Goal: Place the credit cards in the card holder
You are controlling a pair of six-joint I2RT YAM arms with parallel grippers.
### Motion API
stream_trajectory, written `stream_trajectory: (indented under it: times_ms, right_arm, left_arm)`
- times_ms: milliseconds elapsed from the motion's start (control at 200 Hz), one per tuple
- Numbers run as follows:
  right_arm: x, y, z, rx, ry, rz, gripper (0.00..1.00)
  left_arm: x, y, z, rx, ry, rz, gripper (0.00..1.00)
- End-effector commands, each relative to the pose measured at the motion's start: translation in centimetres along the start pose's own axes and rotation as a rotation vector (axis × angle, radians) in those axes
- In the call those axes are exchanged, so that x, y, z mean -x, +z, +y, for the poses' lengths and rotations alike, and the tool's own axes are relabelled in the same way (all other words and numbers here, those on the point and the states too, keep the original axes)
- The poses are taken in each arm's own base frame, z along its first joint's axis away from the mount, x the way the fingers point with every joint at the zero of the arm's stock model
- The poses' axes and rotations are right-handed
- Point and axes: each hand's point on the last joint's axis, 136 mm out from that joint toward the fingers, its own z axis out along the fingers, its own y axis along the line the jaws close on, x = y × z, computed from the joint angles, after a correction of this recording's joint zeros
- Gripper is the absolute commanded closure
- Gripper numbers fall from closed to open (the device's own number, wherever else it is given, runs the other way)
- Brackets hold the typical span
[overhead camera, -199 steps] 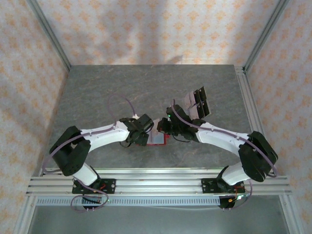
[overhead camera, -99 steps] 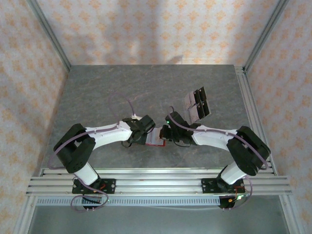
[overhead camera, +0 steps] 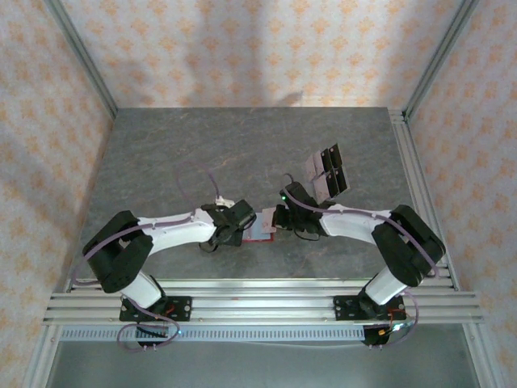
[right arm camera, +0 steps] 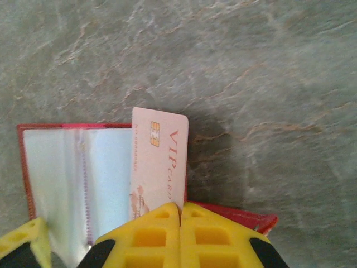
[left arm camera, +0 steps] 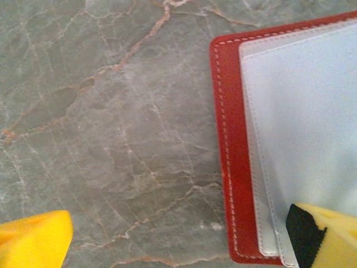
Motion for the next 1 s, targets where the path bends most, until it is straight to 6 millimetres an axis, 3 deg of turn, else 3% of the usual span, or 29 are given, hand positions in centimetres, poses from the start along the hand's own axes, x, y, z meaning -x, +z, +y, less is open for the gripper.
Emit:
stream_trajectory:
  times_ms: [0,265,440,781,996]
  right_arm:
    - [-0.4,0.1,-1.9,-0.089,-0.043,0.038,1.0]
    - [0.5,-1.2,0.6,-0.011,-0.065,0.045,1.0]
    - [1.1,-2.6,3.0,0.086,-0.044,0.034,1.0]
    - [1.1,-3.5,7.5,0.221,-0.033,0.015,1.0]
    - [0.5,-1.9,8.0,0.243,-0.02,0.011,1.0]
  left_arm:
    - [0.1,-1.1,0.1,0.001,-0.017,0.0,0.0]
    - [3.3,-3.4,0.8,0.026,-0.031,-0.082,0.0]
    - [4.5,-3.3,0.7,0.012,-0.029,-0.092,0.0]
    - [2.8,-0.5,1.0,0.053,0.008,-0.046,0.0]
    - [1.5,1.0,1.7,0.106,0.013,-0.02,0.0]
